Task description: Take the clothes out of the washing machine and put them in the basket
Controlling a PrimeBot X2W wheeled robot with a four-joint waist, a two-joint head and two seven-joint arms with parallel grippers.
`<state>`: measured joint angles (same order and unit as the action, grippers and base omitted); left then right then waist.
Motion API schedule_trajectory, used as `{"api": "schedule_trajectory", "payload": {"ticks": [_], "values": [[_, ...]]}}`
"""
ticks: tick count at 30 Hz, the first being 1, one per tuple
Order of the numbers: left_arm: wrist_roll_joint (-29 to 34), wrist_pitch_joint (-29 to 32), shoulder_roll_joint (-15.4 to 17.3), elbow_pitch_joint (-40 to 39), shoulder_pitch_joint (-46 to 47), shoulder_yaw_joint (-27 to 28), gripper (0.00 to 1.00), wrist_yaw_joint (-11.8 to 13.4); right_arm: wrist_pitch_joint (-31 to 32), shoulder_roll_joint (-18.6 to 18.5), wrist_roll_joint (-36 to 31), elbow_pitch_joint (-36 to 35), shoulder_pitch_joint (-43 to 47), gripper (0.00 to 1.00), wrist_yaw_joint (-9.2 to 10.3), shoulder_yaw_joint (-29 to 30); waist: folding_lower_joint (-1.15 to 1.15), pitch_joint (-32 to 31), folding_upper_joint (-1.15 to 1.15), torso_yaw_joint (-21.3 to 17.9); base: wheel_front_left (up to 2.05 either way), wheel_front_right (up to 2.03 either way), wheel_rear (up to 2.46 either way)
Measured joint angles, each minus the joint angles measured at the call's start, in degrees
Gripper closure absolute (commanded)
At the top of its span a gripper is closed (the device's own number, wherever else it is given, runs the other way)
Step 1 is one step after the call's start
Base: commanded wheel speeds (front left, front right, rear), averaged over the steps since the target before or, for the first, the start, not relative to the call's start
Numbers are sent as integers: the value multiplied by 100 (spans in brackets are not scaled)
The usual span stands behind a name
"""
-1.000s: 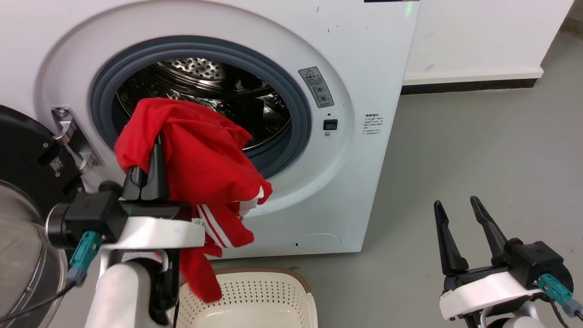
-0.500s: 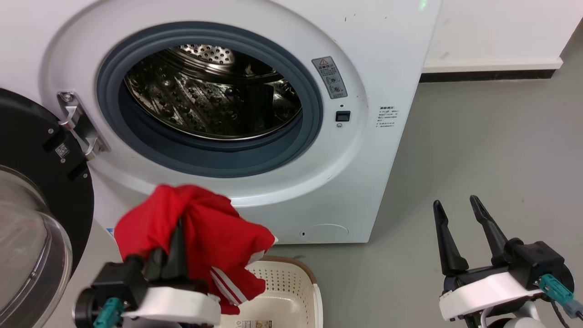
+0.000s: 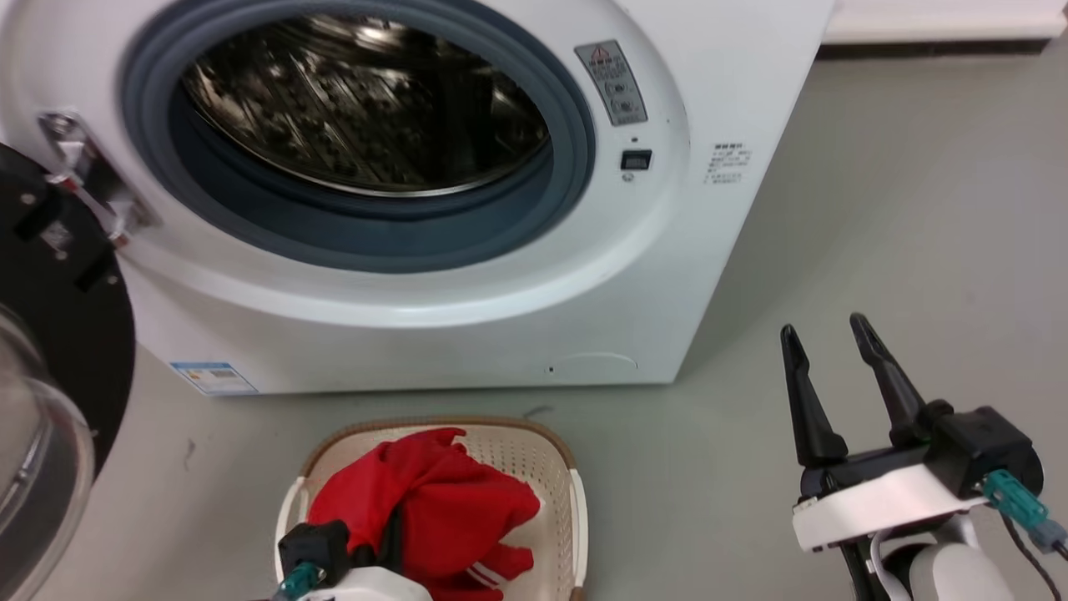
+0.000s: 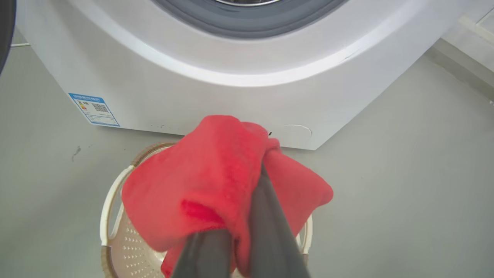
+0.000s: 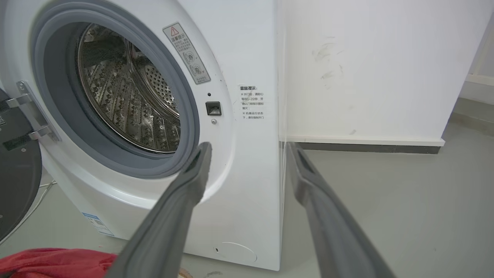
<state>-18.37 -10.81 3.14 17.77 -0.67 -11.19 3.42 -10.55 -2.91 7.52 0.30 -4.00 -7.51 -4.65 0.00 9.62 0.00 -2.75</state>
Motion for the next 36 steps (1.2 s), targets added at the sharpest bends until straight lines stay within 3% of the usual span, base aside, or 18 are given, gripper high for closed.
{"api": "schedule_trajectory", "payload": {"ticks": [19,36], "values": [[-357,-411,-9,3791,2718,350,100,-20,-261,0,-102,42,-1012,0,0,-200,1,2042,0,-318,0,0,0],[-360,-426,364,5198,3951,656,100,20,-413,0,-44,187,-1539,0,0,-474,1,3422,0,-763,0,0,0]]}}
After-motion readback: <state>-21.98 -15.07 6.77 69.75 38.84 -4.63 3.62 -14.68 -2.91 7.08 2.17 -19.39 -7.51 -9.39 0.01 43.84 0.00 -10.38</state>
